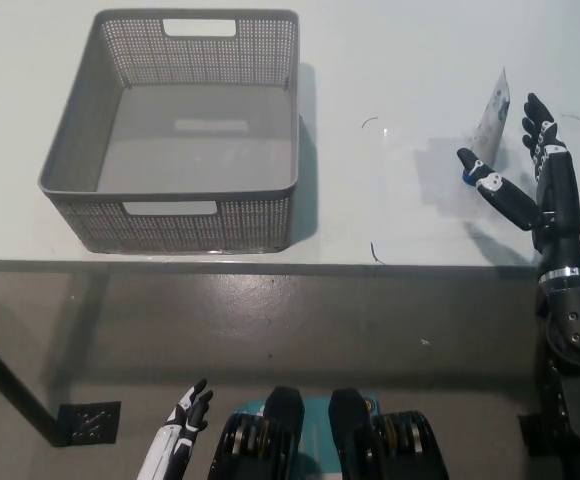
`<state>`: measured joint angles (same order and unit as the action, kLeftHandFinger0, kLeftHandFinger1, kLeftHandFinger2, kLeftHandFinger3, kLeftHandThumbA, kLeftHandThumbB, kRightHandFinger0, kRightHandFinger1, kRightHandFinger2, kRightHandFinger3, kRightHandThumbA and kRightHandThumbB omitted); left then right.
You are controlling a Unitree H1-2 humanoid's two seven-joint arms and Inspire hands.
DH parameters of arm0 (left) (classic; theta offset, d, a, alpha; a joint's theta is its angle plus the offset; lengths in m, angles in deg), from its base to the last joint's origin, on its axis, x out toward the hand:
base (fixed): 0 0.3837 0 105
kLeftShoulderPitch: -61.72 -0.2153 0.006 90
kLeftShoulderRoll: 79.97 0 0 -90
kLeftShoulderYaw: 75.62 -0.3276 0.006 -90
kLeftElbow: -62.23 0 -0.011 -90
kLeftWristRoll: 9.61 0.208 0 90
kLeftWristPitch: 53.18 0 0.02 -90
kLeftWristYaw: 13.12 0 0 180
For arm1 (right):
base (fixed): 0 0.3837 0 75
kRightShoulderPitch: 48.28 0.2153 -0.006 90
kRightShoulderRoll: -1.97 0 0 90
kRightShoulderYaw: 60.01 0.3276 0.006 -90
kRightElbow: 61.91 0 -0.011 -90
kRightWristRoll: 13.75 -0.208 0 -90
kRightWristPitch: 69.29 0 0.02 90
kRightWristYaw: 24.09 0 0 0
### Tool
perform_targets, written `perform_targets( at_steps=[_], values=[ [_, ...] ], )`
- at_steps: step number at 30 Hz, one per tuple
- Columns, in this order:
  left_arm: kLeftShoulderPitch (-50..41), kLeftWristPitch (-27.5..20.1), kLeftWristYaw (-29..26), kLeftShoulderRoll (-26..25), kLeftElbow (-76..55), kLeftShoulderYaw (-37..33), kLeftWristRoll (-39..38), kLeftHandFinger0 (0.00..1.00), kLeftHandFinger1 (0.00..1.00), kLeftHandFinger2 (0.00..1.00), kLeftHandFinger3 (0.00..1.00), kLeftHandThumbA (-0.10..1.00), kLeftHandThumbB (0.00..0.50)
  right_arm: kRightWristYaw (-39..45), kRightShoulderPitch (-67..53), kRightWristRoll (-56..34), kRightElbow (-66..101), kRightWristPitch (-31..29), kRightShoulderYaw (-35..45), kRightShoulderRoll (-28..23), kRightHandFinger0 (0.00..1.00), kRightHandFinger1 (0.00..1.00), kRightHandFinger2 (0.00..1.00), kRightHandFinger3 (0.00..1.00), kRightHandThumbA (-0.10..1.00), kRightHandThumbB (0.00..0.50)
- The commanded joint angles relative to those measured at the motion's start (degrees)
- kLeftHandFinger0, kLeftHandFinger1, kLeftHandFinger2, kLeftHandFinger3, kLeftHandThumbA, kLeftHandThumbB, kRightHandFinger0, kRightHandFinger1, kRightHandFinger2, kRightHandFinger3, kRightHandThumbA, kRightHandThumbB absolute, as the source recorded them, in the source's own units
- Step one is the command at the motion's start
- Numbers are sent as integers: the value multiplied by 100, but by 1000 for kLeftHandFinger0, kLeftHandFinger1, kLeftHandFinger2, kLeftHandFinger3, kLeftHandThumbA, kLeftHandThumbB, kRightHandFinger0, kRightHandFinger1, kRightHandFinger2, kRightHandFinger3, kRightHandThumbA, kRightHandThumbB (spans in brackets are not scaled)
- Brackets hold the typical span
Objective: Use the right hand to pick up a shampoo and place it into a container on the left side
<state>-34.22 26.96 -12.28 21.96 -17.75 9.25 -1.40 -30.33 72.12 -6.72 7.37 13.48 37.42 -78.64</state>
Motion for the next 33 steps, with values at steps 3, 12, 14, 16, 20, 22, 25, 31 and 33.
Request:
perform_targets(
  at_steps=[3,12,14,16,20,22,25,31,33],
  values=[
    [20,-258,-9,-73,-128,-1,20,1000,1000,1000,1000,1000,136,-86,406,-201,-74,10,79,-66,1000,1000,1000,1000,876,364],
    [42,-263,12,-85,-149,-15,9,1000,1000,1000,1000,1000,138,-130,690,-133,-441,-32,39,-165,1000,1000,1000,1000,866,353],
    [25,-294,6,-89,-148,-28,24,1000,1000,1000,1000,1000,134,-108,732,-201,-468,-20,63,-165,1000,1000,1000,1000,839,340],
    [58,-311,17,-112,-126,-22,8,1000,1000,1000,1000,1000,137,-121,851,-248,-584,-14,85,-160,1000,1000,1000,1000,830,342],
    [72,-320,23,-110,-114,-12,-40,1000,1000,1000,1000,1000,137,-145,1037,-251,-820,115,103,-196,1000,1000,1000,1000,855,356],
    [62,-300,30,-108,-153,-16,-45,1000,1000,1000,1000,1000,140,-174,1146,-260,-1038,67,125,-223,1000,1000,1000,1000,852,353],
    [75,-351,28,-125,-99,-22,-29,1000,1000,1000,1000,1000,146,-217,1313,-265,-1388,-3,151,-273,1000,1000,1000,1000,837,334],
    [78,-304,37,-116,-142,-25,-43,1000,1000,1000,1000,1000,139,-295,1587,-289,-1900,-129,165,-354,1000,1000,1000,1000,838,334],
    [80,-333,32,-120,-124,-32,-30,1000,1000,1000,1000,1000,140,-321,1651,-275,-2041,-139,154,-391,1000,1000,1000,1000,836,333]
  ],
)
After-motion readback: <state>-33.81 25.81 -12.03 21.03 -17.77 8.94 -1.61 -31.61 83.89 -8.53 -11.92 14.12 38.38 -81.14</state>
